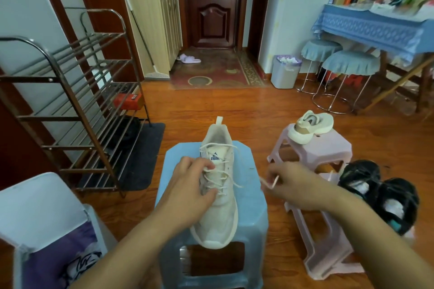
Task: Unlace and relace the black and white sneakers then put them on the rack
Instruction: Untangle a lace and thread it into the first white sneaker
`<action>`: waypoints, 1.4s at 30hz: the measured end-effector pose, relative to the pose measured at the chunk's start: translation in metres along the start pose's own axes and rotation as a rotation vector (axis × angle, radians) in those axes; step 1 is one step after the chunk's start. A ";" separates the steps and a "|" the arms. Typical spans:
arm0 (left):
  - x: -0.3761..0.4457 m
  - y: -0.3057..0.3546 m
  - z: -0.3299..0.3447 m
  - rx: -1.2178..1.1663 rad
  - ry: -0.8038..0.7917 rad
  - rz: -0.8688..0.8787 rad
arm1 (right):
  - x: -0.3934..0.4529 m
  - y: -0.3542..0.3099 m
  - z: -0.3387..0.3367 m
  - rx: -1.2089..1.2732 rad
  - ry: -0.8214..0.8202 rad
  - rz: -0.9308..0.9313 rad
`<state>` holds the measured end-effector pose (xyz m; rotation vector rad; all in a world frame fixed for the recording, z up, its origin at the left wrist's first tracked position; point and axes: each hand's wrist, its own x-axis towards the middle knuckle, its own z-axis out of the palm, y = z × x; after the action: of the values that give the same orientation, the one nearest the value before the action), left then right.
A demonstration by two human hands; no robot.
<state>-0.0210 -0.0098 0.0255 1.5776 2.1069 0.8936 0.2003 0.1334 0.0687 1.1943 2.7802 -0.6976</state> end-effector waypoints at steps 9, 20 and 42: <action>-0.024 0.037 -0.033 -0.545 -0.507 0.143 | -0.014 -0.053 -0.001 0.776 -0.302 -0.323; -0.017 -0.032 -0.104 -0.496 -0.101 -0.150 | 0.017 -0.001 -0.023 0.959 0.045 -0.081; 0.016 -0.001 0.011 -0.406 0.150 -0.342 | 0.074 -0.055 0.046 -0.073 0.489 -0.411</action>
<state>-0.0197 0.0080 0.0184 0.9410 2.0388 1.2441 0.1034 0.1319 0.0338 0.8796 3.4792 -0.3411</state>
